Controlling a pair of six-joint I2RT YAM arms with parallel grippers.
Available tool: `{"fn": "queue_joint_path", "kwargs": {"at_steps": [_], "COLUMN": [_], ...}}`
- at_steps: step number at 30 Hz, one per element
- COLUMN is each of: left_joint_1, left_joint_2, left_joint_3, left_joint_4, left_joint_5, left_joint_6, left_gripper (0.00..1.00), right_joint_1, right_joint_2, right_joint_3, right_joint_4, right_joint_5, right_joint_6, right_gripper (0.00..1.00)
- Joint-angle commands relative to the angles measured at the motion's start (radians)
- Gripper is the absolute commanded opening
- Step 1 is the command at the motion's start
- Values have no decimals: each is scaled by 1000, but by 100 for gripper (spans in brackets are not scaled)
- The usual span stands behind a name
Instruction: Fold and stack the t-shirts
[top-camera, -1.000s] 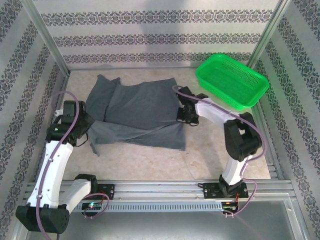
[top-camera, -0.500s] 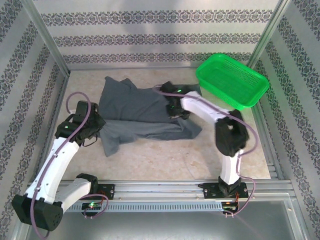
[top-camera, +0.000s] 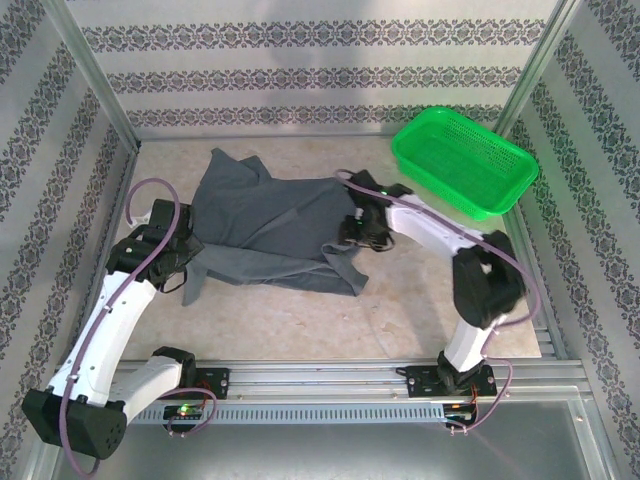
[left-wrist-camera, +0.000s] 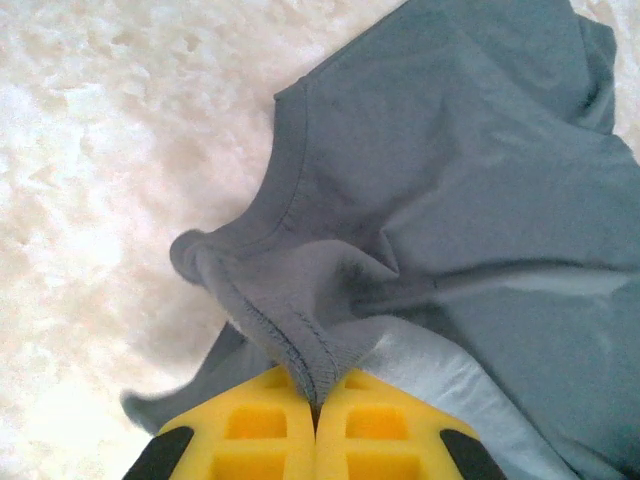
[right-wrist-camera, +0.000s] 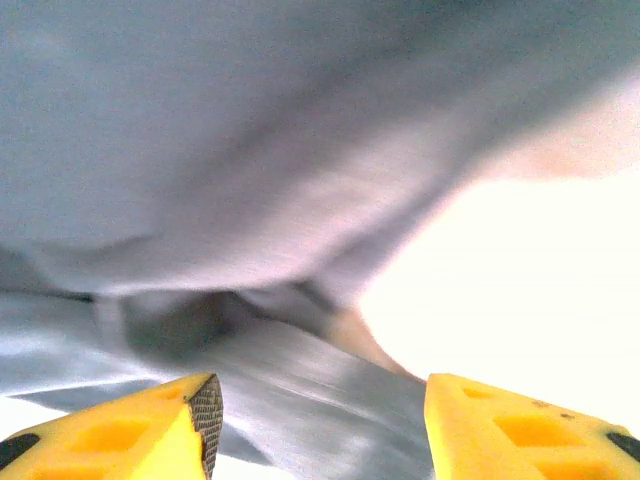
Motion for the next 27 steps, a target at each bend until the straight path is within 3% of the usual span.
{"fn": "queue_joint_path", "kwargs": {"at_steps": [1,8,16,27], "left_joint_1": [11,12,12,12], "left_joint_2": [-2,1,2,-11], "left_joint_3": [23,12,-4,-8], "left_joint_4": [-43,-25,-5,-4], "left_joint_5": [-46,-20,-1,0], "left_joint_6": [28,25,9,11], "left_gripper": [0,0,0,0], "right_joint_1": [-23,-113,-108,-100], "right_joint_2": [-102,-304,-277,-201], "right_joint_3": [-183,-549,-617,-665], "right_joint_4": [64,355,517,687], "right_joint_5": [-37,-215,-269,-307], "right_joint_6": [113,381,626,797], "right_gripper": [57,55,50,40]}}
